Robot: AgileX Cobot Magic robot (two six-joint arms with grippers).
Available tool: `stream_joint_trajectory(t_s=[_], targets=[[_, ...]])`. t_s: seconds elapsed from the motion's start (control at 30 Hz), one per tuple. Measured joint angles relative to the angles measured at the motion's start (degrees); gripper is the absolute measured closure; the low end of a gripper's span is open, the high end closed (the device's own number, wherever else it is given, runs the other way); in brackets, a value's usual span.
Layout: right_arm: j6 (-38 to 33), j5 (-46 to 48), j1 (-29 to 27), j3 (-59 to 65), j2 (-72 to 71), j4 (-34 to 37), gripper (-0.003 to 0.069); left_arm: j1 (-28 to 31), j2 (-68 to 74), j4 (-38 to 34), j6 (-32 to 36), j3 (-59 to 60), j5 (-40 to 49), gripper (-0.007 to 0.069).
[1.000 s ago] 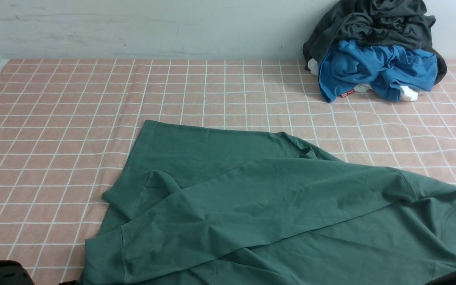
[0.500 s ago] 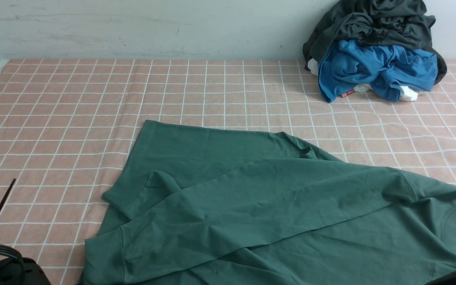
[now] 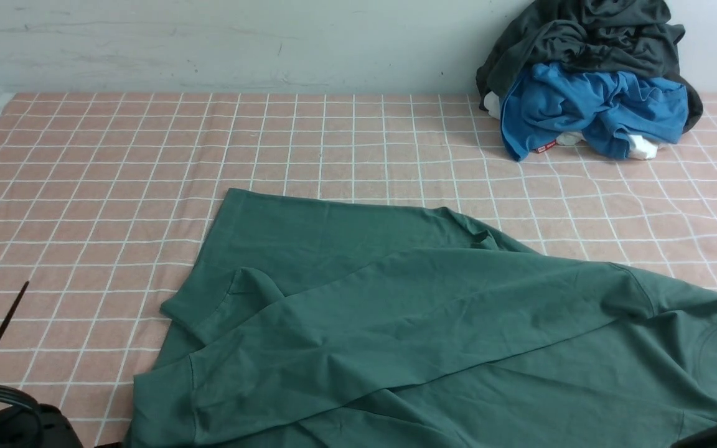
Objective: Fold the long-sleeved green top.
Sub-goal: Use both arms simultaneously to clamp the lower edge of the clothing fabric
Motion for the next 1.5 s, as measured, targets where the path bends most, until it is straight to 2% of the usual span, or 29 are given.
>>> stream_joint_trajectory(t_s=[0.1,0.37,0.5,0.63,0.73,0.83,1.2,1.4,1.5], targets=[[-0.5,0.0,0.3,0.0,0.1,-0.9,0.0606,0.0,-1.6,0.4,-0.6,-2.4,3.3,0.0618],[-2.9,0.0,6.0,0.0,4.7,-7.0,0.058,0.0,-4.8,0.4,-1.6,-5.1,10.2,0.0618],[-4.7,-0.2,11.5,0.4,10.4,-13.4,0.049,0.0,-4.8,0.4,-2.4,-5.2,11.1,0.0618],[-7.2,-1.2,15.7,4.4,15.8,-16.1,0.0321,0.0,-4.8,0.3,-4.2,-5.2,11.1,0.0618],[-9.3,-2.1,17.1,10.4,18.3,-19.2,0.0207,0.0,-4.8,-0.6,-5.0,-5.2,11.1,0.0618],[-10.1,-7.1,17.3,15.1,18.9,-24.2,0.0148,0.0,-4.8,-1.6,-5.1,-5.2,11.1,0.0618],[-10.1,-26.4,17.3,28.1,18.9,-37.1,0.0127,0.0,-4.8,-3.3,-5.9,-5.2,9.2,0.0618],[-2.1,-33.0,17.3,28.5,19.4,-46.8,0.0127,0.0,-4.8,-3.3,-5.9,-5.2,9.2,0.0618],[2.1,-33.6,17.3,28.5,21.5,-48.8,0.0127,0.0,-4.8,-3.6,-5.9,-5.2,9.2,0.0618]])
